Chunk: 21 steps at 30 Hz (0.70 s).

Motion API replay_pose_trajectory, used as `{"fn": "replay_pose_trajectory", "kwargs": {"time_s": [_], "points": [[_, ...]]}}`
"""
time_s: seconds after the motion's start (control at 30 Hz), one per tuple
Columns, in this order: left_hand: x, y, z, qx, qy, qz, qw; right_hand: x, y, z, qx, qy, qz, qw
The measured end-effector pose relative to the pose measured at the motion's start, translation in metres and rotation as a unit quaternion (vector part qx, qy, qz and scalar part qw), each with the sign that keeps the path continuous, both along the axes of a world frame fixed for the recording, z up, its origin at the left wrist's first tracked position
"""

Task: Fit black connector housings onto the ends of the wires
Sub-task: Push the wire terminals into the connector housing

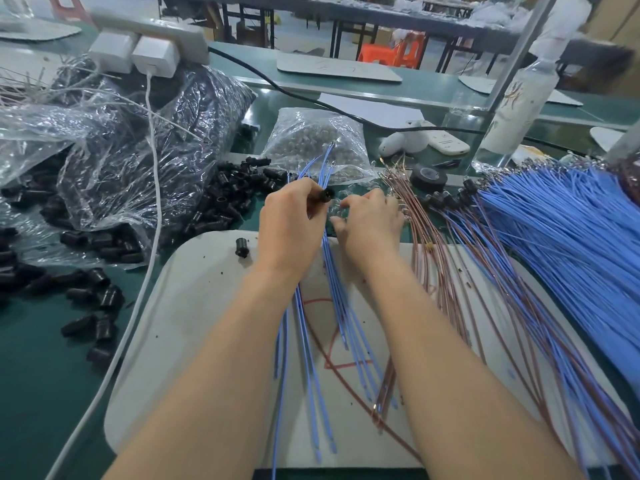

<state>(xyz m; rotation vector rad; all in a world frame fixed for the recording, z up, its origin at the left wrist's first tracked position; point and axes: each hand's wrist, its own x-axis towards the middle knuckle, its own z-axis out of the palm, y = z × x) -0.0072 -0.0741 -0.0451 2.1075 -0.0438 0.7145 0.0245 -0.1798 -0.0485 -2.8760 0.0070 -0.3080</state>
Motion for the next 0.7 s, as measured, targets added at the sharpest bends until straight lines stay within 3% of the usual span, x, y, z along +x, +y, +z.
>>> {"fn": "replay_pose_trajectory", "kwargs": {"time_s": [0.23, 0.33, 0.43, 0.5, 0.6, 0.7], "points": [[0.000, -0.002, 0.000, 0.004, 0.002, -0.010, 1.000, 0.004, 0.006, -0.003, 0.015, -0.052, 0.023, 0.998], [-0.001, -0.001, 0.001, 0.008, 0.004, -0.016, 1.000, -0.002, -0.002, 0.006, 0.170, -0.080, 0.044, 0.981], [-0.001, -0.002, 0.000, 0.009, 0.008, -0.023, 1.000, -0.013, -0.017, 0.021, 0.372, -0.095, 0.092, 0.919], [-0.001, -0.004, 0.000, 0.011, 0.006, -0.026, 1.000, -0.023, -0.026, 0.028, 0.458, -0.095, 0.122, 0.875], [-0.001, -0.005, -0.001, 0.026, 0.002, -0.032, 0.999, -0.033, -0.030, 0.031, 0.484, -0.102, 0.146, 0.856], [-0.001, -0.007, -0.001, 0.038, 0.005, -0.038, 0.999, -0.038, -0.027, 0.028, 0.448, -0.111, 0.145, 0.875]]}}
